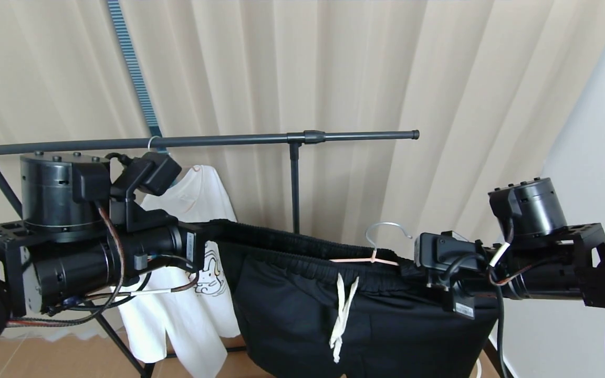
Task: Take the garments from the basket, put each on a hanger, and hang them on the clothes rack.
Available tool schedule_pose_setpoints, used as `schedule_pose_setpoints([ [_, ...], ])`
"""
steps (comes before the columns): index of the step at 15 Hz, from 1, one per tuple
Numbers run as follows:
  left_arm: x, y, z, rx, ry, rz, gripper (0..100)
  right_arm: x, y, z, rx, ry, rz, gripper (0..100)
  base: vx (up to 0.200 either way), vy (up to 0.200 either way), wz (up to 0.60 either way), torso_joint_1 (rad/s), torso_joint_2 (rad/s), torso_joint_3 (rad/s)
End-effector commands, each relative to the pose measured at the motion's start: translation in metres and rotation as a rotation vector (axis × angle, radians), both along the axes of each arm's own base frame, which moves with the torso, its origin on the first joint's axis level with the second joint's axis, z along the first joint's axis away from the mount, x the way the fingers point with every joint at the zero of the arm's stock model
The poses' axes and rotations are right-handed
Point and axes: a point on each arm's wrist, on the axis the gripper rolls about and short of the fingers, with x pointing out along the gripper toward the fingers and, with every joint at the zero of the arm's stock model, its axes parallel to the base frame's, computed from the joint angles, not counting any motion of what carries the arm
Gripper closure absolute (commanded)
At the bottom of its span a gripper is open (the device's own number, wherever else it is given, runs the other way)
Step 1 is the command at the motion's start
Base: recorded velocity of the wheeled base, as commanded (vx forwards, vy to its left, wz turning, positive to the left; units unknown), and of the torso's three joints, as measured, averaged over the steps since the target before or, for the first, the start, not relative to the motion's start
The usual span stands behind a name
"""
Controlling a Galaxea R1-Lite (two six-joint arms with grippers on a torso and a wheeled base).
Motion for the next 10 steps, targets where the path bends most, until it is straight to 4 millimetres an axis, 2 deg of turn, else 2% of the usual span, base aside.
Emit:
schedule_pose_setpoints([
  [1,-0.013,-0.005,0.034,-0.029,-0.068,-0.038,100,0.007,0.003,-0.007,-0.014,0.019,-0.006,100,0.000,0.000,0.00,0.000,0.00,0.000],
  [6,-0.026,-0.030,0.034,-0.007,-0.021,-0.148,100,0.014,0.006,-0.004,-0.021,0.002,-0.038,100,0.000,0.000,0.00,0.000,0.00,0.000],
  [10,-0.029,-0.047,0.022,0.033,0.027,-0.189,100,0.015,0.015,0.012,0.124,0.047,-0.144,100,0.000,0.000,0.00,0.000,0.00,0.000],
])
